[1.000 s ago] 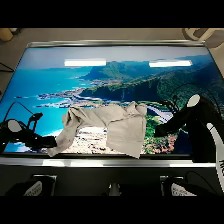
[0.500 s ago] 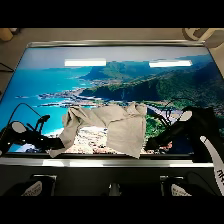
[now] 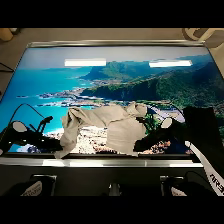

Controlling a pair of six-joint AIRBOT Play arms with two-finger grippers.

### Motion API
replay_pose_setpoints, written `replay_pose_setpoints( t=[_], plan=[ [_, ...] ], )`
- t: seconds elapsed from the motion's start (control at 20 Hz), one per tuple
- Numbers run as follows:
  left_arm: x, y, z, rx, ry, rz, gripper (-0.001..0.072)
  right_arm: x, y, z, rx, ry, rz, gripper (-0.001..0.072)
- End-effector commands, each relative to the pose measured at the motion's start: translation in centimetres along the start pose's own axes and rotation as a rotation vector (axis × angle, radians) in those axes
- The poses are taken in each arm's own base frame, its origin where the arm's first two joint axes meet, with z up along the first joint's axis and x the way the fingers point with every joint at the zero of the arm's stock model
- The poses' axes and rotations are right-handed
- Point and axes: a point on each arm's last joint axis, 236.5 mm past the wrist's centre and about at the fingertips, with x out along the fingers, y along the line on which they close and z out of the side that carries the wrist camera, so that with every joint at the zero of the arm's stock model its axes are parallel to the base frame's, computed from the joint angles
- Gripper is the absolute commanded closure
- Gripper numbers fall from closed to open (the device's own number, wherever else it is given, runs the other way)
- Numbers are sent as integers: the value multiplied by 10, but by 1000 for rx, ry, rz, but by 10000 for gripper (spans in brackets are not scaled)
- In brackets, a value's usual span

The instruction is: Fold the shirts.

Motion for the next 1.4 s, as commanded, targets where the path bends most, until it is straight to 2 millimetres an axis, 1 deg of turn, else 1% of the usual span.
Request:
replay_pose_setpoints(
  t=[0.0, 0.05, 0.1, 0.15, 0.2, 0.25, 0.3, 0.35, 0.4, 0.45, 0.5, 0.55, 0.6, 0.65, 0.7, 0.75, 0.8, 0.95, 1.05, 1.15, 1.2, 1.25, 1.35],
  plan=[
    [-8, -21, 14, 13, -52, -75, 683, 4, 5, 14, 33, -48, -8, 681],
    [-19, -31, 25, 39, -98, -100, 683, -2, 7, 19, -21, -61, -16, 682],
    [-35, -43, 40, 67, -166, -117, 683, -15, 8, 26, -100, -76, -47, 682],
    [-63, -59, 59, 110, -265, -128, 683, -38, 10, 37, -184, -96, -104, 683],
    [-100, -80, 78, 167, -381, -137, 683, -71, 13, 51, -271, -136, -186, 683],
    [-151, -108, 95, 251, -531, -136, 683, -121, 20, 73, -370, -217, -311, 682],
    [-210, -139, 105, 342, -696, -123, 683, -184, 31, 93, -440, -330, -459, 684],
    [-282, -175, 105, 438, -898, -84, 684, -270, 51, 109, -509, -499, -658, 684],
    [-357, -209, 95, 515, -1116, -37, 683, -363, 80, 111, -555, -694, -855, 684],
    [-440, -243, 68, 592, -1371, 35, 683, -465, 123, 92, -594, -937, -1061, 684],
    [-515, -267, 29, 631, -1618, 138, 684, -548, 169, 56, -628, -1173, -1225, 685],
    [-569, -278, -12, 610, -1808, 212, 684, -612, 218, 8, -657, -1404, -1345, 685],
    [-606, -286, -51, 556, -1954, 227, 684, -644, 251, -32, -667, -1561, -1378, 685],
    [-622, -293, -77, 515, -2030, 184, 684, -657, 269, -59, -651, -1663, -1355, 685],
    [-625, -299, -91, 500, -2055, 132, 683, -657, 272, -72, -624, -1698, -1319, 685],
    [-621, -301, -95, 493, -2046, 109, 684, -653, 268, -73, -611, -1677, -1311, 685],
    [-613, -297, -89, 486, -2004, 126, 684, -649, 261, -70, -598, -1643, -1309, 685],
    [-588, -272, -64, 433, -1867, 214, 683, -637, 239, -50, -560, -1535, -1314, 684],
    [-576, -261, -49, 409, -1802, 226, 684, -642, 231, -38, -549, -1514, -1358, 684],
    [-560, -248, -28, 390, -1731, 240, 683, -647, 223, -17, -551, -1496, -1398, 684],
    [-545, -235, -10, 362, -1670, 238, 683, -645, 218, 2, -558, -1477, -1397, 684],
    [-528, -221, 8, 332, -1605, 235, 683, -643, 212, 24, -564, -1462, -1390, 684],
    [-485, -186, 49, 255, -1466, 225, 683, -631, 191, 81, -555, -1432, -1348, 684]
  ],
)
